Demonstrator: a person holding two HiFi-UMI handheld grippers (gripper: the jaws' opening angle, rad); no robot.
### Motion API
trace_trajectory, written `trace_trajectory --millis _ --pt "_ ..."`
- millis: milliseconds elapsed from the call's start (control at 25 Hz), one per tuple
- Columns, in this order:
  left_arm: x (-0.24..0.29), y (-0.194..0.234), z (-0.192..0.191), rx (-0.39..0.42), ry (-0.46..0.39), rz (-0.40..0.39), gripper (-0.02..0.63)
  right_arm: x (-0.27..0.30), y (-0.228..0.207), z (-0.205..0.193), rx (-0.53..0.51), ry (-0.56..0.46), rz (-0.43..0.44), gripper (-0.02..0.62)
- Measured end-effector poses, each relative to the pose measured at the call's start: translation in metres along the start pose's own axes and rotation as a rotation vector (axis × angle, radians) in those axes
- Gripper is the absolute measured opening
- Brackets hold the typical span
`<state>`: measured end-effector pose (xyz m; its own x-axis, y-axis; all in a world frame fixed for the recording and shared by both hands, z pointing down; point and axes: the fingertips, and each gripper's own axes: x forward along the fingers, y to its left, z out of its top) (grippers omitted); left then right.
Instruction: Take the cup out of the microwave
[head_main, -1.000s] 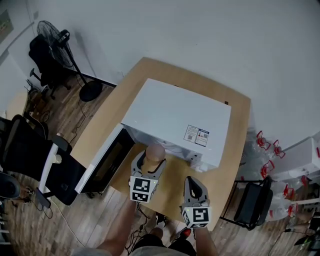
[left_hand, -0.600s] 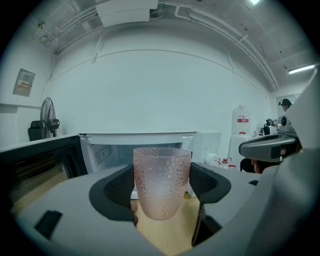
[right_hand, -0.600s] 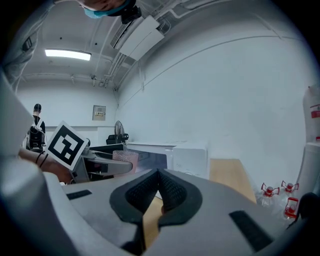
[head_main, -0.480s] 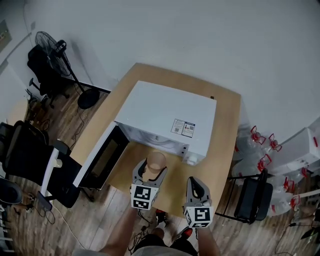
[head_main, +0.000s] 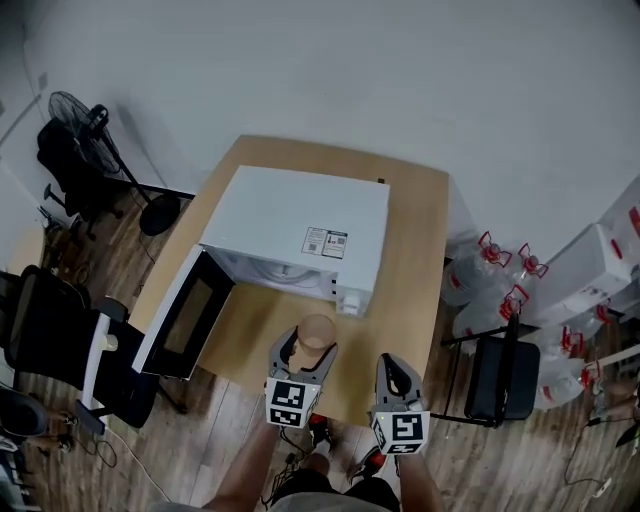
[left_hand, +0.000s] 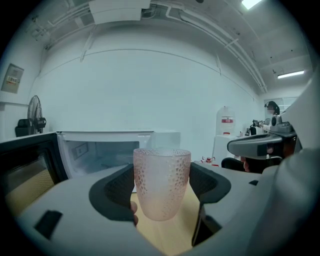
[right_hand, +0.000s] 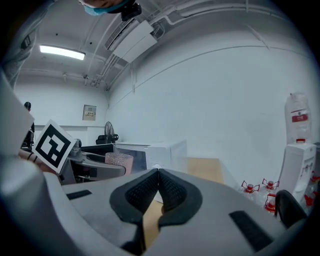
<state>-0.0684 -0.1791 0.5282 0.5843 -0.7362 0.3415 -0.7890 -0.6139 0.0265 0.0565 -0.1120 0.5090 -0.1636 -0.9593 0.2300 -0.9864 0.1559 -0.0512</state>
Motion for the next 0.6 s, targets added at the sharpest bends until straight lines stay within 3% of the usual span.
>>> trace_trajectory --millis 600 --pt "0.033 -0.120 -0.029 0.024 0.032 -0.179 0.360 -0.075 -0.080 -0.041 0.044 0.042 -0.154 0.018"
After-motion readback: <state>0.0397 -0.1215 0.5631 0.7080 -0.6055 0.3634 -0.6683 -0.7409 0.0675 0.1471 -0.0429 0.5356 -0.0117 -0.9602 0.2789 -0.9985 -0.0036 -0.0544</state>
